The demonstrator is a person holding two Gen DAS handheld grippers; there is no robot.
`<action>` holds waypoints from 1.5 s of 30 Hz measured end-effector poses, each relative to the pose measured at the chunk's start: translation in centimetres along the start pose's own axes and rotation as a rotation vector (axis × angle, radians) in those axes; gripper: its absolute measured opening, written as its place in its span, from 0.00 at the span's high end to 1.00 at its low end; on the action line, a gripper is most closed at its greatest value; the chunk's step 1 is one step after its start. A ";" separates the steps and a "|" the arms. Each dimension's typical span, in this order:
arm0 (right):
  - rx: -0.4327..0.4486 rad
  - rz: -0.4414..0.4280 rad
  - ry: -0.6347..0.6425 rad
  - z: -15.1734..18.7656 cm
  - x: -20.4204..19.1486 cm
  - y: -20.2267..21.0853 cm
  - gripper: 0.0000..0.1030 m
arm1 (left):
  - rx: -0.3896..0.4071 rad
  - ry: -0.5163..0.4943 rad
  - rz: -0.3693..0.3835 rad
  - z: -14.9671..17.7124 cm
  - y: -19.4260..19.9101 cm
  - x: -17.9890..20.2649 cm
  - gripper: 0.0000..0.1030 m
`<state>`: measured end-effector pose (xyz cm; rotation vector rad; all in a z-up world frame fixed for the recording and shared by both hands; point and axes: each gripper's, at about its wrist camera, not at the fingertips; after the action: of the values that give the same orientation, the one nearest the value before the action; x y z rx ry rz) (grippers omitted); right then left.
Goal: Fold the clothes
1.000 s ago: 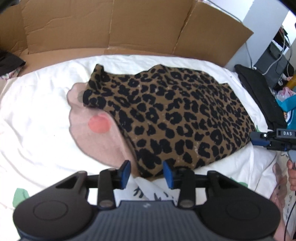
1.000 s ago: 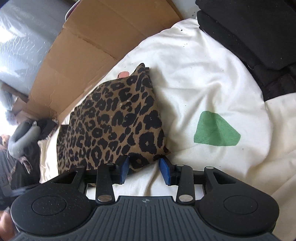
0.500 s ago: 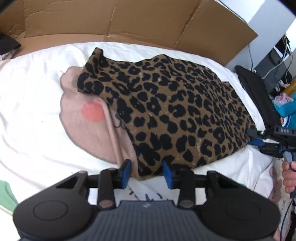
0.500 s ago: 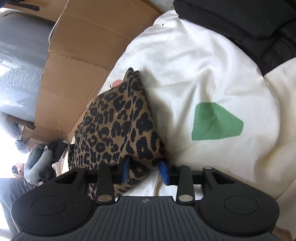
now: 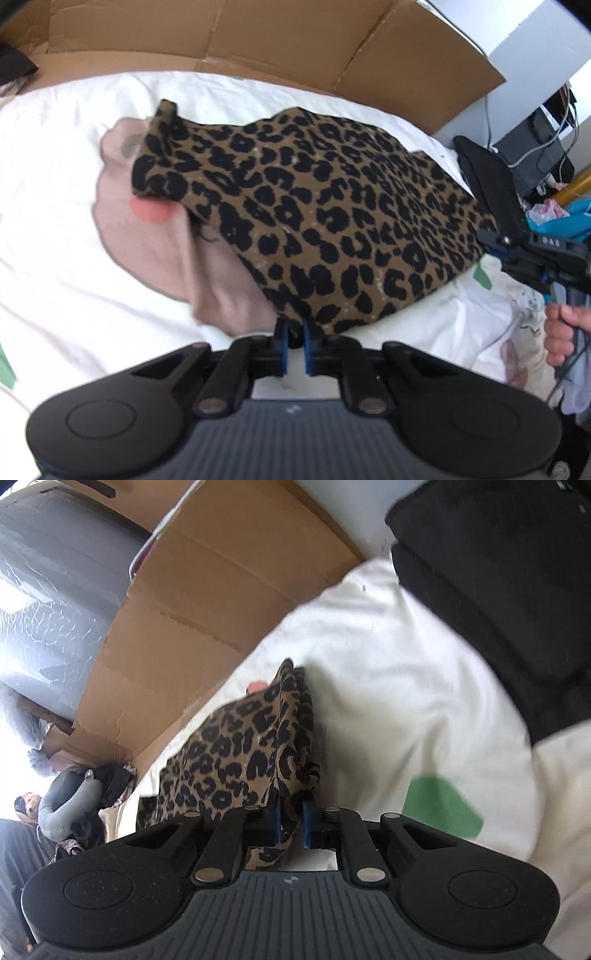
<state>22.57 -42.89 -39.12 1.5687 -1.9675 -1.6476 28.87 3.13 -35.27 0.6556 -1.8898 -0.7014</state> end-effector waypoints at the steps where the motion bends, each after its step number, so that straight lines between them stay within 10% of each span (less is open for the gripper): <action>1: 0.007 0.003 0.005 -0.4 0.0 0.1 0.90 | -0.005 0.014 0.005 0.2 -0.2 0.2 0.93; 37: 0.088 0.073 0.146 -9.3 -2.5 -2.1 0.91 | -0.134 0.132 0.034 2.9 -6.6 7.4 0.95; 45: 0.116 0.122 0.152 -8.7 -2.0 -0.7 0.66 | -0.202 0.053 -0.019 1.3 -2.9 7.9 0.86</action>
<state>29.65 -46.91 -35.30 1.5284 -2.0665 -1.3493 25.11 -4.14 -33.02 0.5584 -1.7390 -0.8659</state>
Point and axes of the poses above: each gripper's, at about its wrist camera, not at the fingertips, and y roughly against the way its jaws point, x to its right, z to its underside, and after that the axes turned 15 degrees about z, right-handed
